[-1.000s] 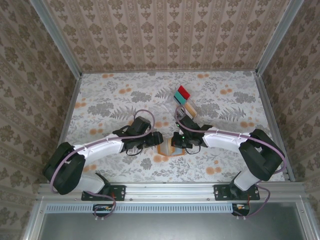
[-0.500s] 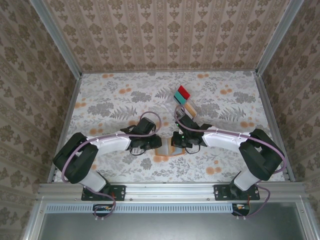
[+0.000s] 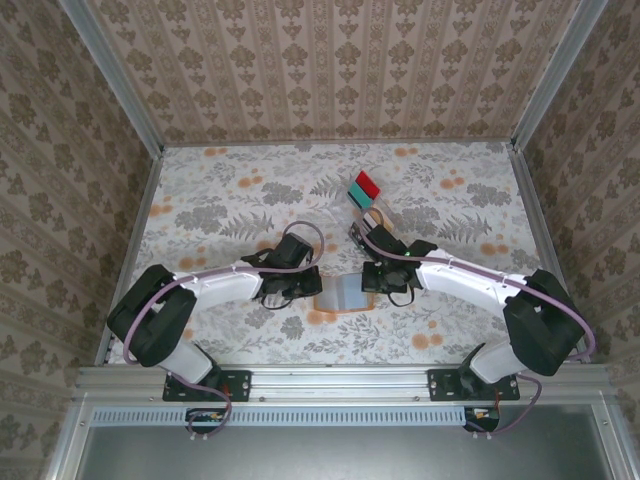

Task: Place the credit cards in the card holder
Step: Turn over the card slot at the card holder, then insert the credit card into the card slot.

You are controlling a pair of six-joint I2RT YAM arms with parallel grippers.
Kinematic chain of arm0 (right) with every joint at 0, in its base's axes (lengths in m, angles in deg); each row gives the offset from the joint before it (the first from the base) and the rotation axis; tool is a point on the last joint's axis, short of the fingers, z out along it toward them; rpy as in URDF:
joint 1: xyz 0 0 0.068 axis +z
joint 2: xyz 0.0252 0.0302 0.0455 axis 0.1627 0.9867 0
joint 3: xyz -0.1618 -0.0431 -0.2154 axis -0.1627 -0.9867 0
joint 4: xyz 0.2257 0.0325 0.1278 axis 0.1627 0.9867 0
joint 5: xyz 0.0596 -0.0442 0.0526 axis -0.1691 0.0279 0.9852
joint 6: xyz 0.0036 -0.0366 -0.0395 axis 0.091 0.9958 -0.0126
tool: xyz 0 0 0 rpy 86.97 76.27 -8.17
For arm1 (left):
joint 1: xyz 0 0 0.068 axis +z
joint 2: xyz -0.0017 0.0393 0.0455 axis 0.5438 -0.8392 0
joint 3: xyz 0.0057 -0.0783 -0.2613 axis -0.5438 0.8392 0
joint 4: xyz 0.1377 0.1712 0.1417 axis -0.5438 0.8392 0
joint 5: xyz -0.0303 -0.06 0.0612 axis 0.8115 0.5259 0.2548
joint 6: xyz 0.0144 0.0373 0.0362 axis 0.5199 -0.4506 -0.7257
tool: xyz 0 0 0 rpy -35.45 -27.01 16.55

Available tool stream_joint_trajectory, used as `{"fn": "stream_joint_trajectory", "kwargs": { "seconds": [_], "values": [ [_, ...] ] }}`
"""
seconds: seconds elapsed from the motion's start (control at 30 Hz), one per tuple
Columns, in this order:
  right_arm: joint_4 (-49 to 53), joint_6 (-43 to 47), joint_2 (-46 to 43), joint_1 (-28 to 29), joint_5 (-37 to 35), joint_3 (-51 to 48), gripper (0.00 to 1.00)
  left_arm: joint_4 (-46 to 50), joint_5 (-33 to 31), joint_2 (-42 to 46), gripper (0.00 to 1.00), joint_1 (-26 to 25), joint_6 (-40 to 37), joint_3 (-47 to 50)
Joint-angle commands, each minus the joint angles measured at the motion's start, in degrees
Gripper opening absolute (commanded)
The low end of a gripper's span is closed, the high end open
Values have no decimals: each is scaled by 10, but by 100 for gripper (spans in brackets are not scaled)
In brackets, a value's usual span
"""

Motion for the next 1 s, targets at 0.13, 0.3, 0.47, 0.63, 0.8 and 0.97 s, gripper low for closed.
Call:
{"fn": "stream_joint_trajectory", "kwargs": {
  "seconds": [0.13, 0.3, 0.47, 0.63, 0.8, 0.97],
  "values": [
    [84, 25, 6, -11, -72, 0, 3, 37, -10, 1, 7, 1, -22, -12],
    [99, 32, 18, -18, -83, 3, 3, 38, -9, 0, 7, 1, -24, -10],
    [122, 33, 38, -19, -103, 8, 3, 41, -10, 2, 7, 1, -24, -10],
    [137, 35, 34, -23, -121, 7, 2, 39, -10, 3, 7, 0, -24, -6],
    [132, 37, 28, -31, -112, 5, 2, 37, -5, 4, 7, 0, -27, -5],
    [106, 51, -19, -48, -62, 3, 2, 26, 1, 5, 7, 1, -25, -3]
  ]
}}
